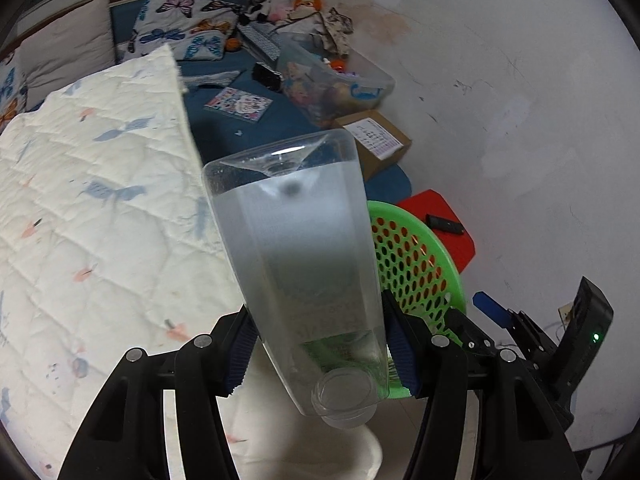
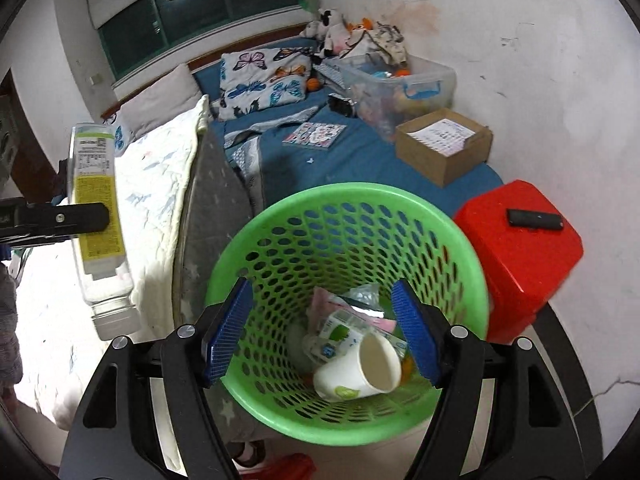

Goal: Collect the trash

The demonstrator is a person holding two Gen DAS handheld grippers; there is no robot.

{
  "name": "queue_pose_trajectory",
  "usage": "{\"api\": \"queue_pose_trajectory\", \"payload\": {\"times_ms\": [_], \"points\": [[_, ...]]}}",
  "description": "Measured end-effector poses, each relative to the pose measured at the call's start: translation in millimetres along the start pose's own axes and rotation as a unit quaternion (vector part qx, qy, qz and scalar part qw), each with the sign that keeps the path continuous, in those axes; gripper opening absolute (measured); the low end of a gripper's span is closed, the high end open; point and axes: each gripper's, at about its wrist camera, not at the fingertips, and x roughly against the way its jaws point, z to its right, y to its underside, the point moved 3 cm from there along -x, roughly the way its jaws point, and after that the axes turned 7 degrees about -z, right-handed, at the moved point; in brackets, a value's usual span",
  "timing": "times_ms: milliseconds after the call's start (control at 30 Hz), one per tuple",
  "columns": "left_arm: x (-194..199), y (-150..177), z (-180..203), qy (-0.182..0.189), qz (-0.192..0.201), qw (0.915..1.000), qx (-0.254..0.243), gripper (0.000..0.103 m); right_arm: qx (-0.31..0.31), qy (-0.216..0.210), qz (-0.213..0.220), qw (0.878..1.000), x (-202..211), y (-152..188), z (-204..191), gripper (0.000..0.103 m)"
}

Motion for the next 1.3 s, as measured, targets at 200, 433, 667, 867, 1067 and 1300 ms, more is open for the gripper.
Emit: {"api": "queue_pose_trajectory", "payload": {"times_ms": [200, 433, 667, 867, 1067, 1300], "points": [[-15.1, -5.9, 21.9, 0.001, -0.001, 0.9997, -0.023, 0.057, -0.018, 0.002, 0.012, 1.000, 14.8, 8.6, 12.0, 0.073], [-39.4, -8.3, 41.4, 0.002, -0.016, 0.9990, -0.041, 0.057, -0.032, 0.006, 0.018, 0.999, 24.7, 20.4, 23.3, 0.073], [-58.4, -3.6, 55.6, -0.003, -0.033, 0.9972, -0.066, 0.057, -0.042, 0.004, 0.020, 0.999, 27.4, 22.6, 28.7, 0.073], [-67.1, -1.6, 55.8, -0.003, -0.039, 0.9969, -0.068, 0.057, -0.043, 0.002, 0.019, 0.999, 27.4, 22.8, 28.5, 0.073], [-63.7, -0.9, 56.8, 0.001, -0.033, 0.9968, -0.072, 0.065, -0.044, 0.002, 0.020, 0.999, 29.5, 24.6, 26.3, 0.073], [-51.0, 3.9, 46.9, -0.005, -0.023, 0.9974, -0.068, 0.074, -0.040, -0.002, 0.024, 0.999, 34.5, 26.3, 20.0, 0.073]]}}
